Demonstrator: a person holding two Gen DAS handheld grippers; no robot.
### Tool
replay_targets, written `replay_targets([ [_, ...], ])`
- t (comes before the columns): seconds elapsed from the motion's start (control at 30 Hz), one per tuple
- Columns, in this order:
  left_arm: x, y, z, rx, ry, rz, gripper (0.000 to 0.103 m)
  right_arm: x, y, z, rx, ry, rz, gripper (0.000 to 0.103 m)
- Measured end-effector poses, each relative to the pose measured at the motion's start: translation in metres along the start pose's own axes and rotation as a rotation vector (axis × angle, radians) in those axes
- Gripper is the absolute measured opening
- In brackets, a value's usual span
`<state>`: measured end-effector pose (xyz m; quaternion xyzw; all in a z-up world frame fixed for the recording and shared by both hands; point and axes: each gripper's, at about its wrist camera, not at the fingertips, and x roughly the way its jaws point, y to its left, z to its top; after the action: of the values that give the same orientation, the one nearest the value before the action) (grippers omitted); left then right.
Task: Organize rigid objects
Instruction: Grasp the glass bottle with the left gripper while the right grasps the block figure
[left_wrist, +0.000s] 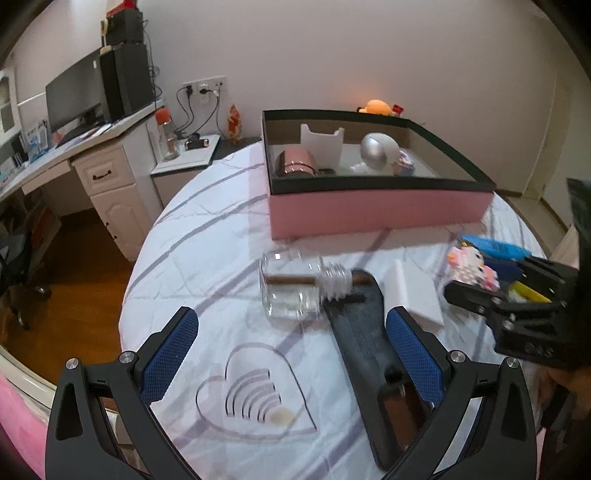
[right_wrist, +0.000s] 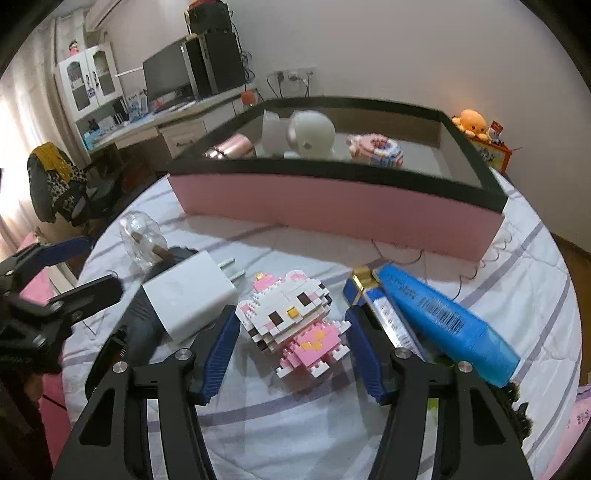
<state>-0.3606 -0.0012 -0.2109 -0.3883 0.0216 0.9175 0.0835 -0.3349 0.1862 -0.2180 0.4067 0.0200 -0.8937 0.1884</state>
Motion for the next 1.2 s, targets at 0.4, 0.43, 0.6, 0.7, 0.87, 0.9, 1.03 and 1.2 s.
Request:
replay_targets([
  [0.4,0.043,-0.002,0.018,-0.018,0.071,-0.012,0.103,0.011,-0.003,0.013,-0.011,0.018,0.028,0.061],
  [0.43,0.043,-0.003,0.018,-0.013,0.072,-0.032,0.103,0.012,-0.003,0.013,-0.012,0.02,0.03,0.061],
  [0.6,0.055,-0.002,0.02,-0.031,0.086,-0.028,0.103,0.014,-0.004,0.013,-0.014,0.025,0.034,0.061],
  [0.7,0.056,0.002,0.021,-0.06,0.08,-0.036,0.098,0.016,-0.005,0.013,-0.013,0.031,0.04,0.061],
  [0.87,0.05,0.002,0.022,-0.049,0.065,-0.071,0.076,0.015,-0.006,0.012,-0.009,0.032,0.046,0.061],
  [0.9,0.049,0.001,0.022,-0.037,0.06,-0.063,0.076,0.016,-0.006,0.012,-0.009,0.034,0.046,0.061],
  [1.03,0.039,0.0,0.021,-0.022,0.048,-0.052,0.076,0.015,-0.007,0.012,-0.009,0.026,0.038,0.061],
  [1.2,0.019,0.001,0.022,-0.008,0.009,-0.029,0.076,0.01,-0.005,0.013,-0.009,0.013,0.029,0.061],
])
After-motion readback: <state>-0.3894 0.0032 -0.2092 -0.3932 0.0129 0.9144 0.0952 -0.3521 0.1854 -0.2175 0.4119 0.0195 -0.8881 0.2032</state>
